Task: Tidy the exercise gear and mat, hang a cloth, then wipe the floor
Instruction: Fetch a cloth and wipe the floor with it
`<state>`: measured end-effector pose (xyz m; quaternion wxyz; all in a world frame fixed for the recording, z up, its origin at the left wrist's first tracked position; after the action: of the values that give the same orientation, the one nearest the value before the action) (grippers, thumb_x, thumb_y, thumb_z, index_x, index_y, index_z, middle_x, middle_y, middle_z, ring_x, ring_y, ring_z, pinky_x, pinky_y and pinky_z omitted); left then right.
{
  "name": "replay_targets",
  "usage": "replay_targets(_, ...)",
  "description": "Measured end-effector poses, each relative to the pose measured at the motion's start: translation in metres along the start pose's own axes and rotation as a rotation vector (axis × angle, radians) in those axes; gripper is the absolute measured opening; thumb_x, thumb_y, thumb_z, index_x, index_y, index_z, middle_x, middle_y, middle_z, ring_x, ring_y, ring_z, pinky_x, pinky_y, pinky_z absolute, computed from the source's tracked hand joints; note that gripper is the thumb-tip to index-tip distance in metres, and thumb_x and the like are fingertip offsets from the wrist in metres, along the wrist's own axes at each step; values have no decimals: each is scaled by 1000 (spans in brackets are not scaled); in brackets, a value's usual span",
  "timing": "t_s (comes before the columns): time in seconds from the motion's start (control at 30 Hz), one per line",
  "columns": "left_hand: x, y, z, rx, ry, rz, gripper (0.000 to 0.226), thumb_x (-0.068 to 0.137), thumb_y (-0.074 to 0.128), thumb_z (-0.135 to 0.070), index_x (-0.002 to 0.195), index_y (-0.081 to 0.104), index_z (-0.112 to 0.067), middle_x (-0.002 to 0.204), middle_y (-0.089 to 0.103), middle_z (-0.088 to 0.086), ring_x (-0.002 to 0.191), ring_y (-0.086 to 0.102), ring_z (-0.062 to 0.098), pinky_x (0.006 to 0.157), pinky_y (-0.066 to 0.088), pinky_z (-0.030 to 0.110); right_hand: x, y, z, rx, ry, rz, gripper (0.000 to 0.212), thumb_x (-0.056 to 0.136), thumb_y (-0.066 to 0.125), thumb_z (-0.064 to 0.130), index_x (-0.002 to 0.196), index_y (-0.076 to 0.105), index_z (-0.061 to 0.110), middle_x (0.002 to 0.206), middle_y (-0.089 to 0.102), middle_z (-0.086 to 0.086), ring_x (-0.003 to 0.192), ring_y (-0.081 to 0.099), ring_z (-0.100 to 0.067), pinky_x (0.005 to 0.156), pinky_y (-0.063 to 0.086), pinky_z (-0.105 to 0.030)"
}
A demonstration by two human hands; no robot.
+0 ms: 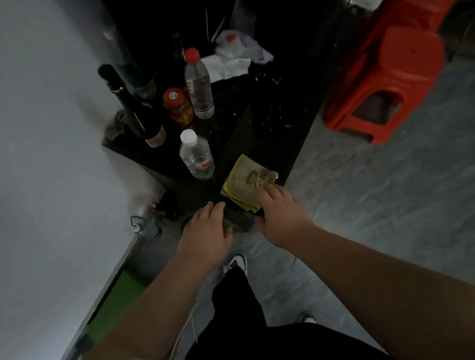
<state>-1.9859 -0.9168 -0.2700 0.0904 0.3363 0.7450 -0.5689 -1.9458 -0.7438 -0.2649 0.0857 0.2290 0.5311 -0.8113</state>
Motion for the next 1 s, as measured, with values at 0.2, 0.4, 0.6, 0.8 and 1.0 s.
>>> replay_targets(0.2, 70, 19, 32, 52, 16, 152, 66, 95, 47, -34, 154, 20, -22, 161, 22, 10, 147, 21, 30, 117, 26, 48, 81, 39, -2, -94, 24, 61, 81, 90, 61, 43, 153, 15, 24, 163, 9, -6, 151, 3, -31, 119, 17, -51)
replay_targets(0.4, 88, 33, 46, 110, 71, 226, 64, 96, 49, -35, 152, 21, -20, 159, 23, 10, 144, 24, 29, 114, 25, 44, 108, 58, -14, -92, 51, -52, 67, 81, 71, 26, 139, 38, 25, 146, 36, -8, 138, 28, -36, 106, 41, -53)
replay_targets(0.6, 81, 20, 32, 139, 126, 243, 62, 95, 47, -33, 150, 24, -21, 156, 28, 7, 141, 28, 27, 112, 29, 43, 107, 38, -17, 124, 76, -137, 40, 86, 56, 7, 124, 50, 20, 127, 49, -7, 120, 42, -31, 94, 47, -44)
replay_targets(0.8, 64, -14, -25, 172, 264, 205, 40, 96, 46, -32, 134, 41, -18, 130, 53, 7, 116, 53, 26, 94, 48, 44, 33, 3, -16, 382, 158, -438, 37, 82, 57, 5, 117, 53, 17, 116, 50, -3, 105, 45, -20, 90, 48, -38)
replay_targets(1.0, 0, -12, -117, 10, 523, 137, 25, 91, 53, -29, 114, 46, -25, 111, 56, 0, 96, 60, 22, 78, 52, 41, -122, -18, -45, 658, 336, -726, 33, 73, 60, -2, 95, 52, 22, 98, 50, 3, 92, 50, -18, 80, 45, -33)
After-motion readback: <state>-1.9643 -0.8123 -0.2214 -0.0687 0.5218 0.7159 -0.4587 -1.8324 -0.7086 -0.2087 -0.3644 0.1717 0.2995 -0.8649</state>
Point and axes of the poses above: each hand's wrist, its own x-axis towards the middle knuckle, its own y-axis out of the palm, z = x × y, the point moved 3 cm from there along x, towards the middle knuckle
